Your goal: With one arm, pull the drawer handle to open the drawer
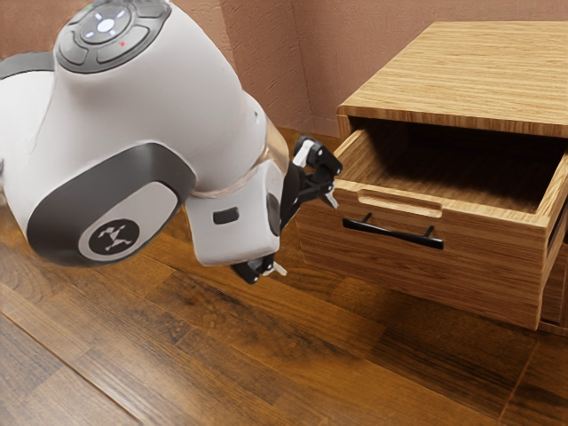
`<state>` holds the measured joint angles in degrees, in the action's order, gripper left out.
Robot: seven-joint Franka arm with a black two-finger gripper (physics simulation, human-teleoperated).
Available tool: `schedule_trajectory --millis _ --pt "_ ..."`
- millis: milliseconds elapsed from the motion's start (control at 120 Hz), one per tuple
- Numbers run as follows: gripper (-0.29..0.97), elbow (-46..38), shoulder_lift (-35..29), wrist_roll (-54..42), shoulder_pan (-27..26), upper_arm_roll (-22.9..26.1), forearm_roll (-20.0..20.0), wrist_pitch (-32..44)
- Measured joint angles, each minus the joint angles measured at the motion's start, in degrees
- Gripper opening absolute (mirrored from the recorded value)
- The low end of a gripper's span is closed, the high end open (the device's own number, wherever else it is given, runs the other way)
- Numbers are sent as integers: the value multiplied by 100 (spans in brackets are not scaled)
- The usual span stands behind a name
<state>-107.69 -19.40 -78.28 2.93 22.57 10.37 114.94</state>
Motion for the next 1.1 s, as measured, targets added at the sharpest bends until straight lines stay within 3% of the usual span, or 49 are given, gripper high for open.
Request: schedule_trajectory --millis 1100 --pt "68 264 790 7 -179 125 51 245"
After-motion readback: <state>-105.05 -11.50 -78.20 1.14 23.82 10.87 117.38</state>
